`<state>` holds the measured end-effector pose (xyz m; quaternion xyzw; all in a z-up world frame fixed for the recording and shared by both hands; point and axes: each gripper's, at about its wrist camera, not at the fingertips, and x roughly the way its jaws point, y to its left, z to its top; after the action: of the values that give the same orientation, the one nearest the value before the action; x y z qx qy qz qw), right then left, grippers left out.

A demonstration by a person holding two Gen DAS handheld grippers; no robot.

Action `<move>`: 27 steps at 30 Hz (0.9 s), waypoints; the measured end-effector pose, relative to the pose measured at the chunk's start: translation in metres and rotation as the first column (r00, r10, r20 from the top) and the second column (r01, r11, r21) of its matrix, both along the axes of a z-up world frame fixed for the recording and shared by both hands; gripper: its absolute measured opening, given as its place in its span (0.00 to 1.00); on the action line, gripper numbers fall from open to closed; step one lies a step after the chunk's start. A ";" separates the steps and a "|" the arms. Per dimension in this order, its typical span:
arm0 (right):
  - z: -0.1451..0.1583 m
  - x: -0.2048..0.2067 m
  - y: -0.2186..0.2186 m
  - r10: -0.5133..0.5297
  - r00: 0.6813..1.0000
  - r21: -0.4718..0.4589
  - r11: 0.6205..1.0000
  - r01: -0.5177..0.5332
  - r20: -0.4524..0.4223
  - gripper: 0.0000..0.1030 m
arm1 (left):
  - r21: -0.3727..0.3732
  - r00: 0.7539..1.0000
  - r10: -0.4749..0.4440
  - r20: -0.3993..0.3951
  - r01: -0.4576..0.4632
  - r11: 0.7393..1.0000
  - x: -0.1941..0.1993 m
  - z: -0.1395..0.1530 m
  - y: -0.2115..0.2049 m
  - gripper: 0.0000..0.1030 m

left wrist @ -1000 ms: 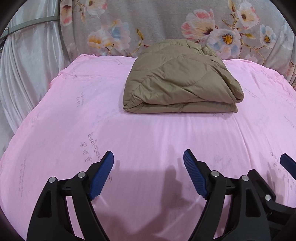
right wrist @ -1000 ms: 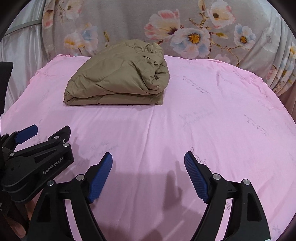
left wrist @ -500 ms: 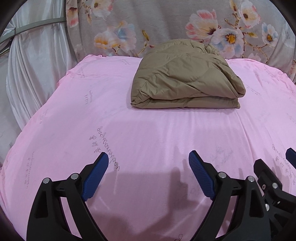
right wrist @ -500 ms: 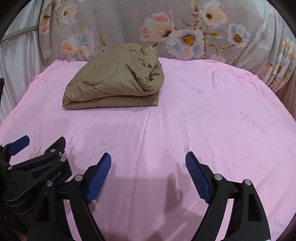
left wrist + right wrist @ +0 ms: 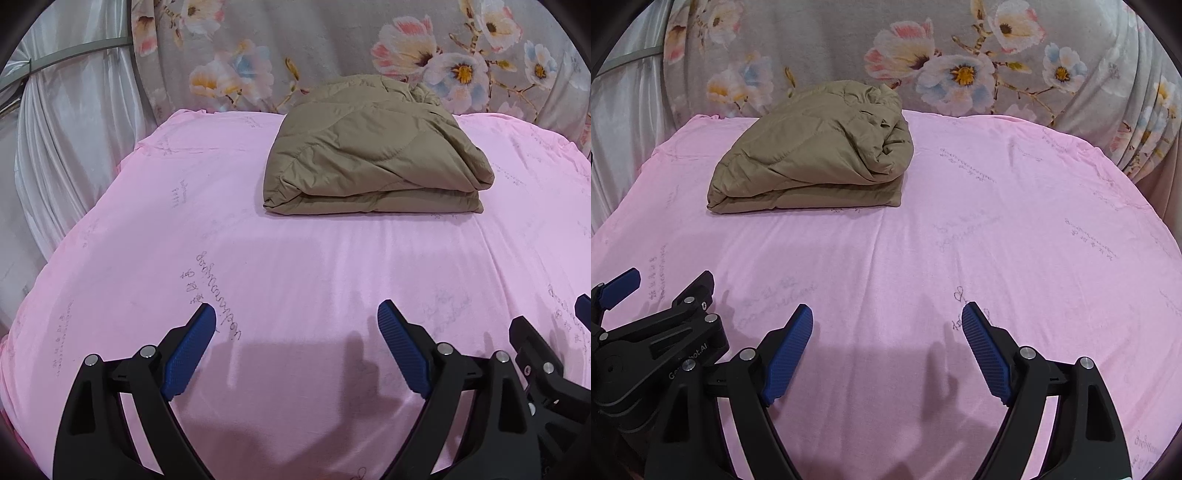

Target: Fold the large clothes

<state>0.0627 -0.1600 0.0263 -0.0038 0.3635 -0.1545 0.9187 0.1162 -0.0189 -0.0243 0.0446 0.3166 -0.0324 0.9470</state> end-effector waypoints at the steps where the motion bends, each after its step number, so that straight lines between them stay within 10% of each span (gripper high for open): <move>1: 0.000 0.000 0.000 0.000 1.000 -0.001 1.000 0.000 0.001 0.78 | 0.000 1.000 0.000 0.001 0.000 1.000 0.000 0.000 0.000 0.84; 27: 0.000 -0.001 0.000 0.000 1.000 -0.006 1.000 0.000 0.007 0.78 | 0.005 1.000 0.007 0.015 -0.007 1.000 -0.003 0.002 0.000 0.84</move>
<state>0.0617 -0.1601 0.0268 -0.0060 0.3600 -0.1557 0.9198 0.1132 -0.0193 -0.0227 0.0459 0.3095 -0.0281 0.9494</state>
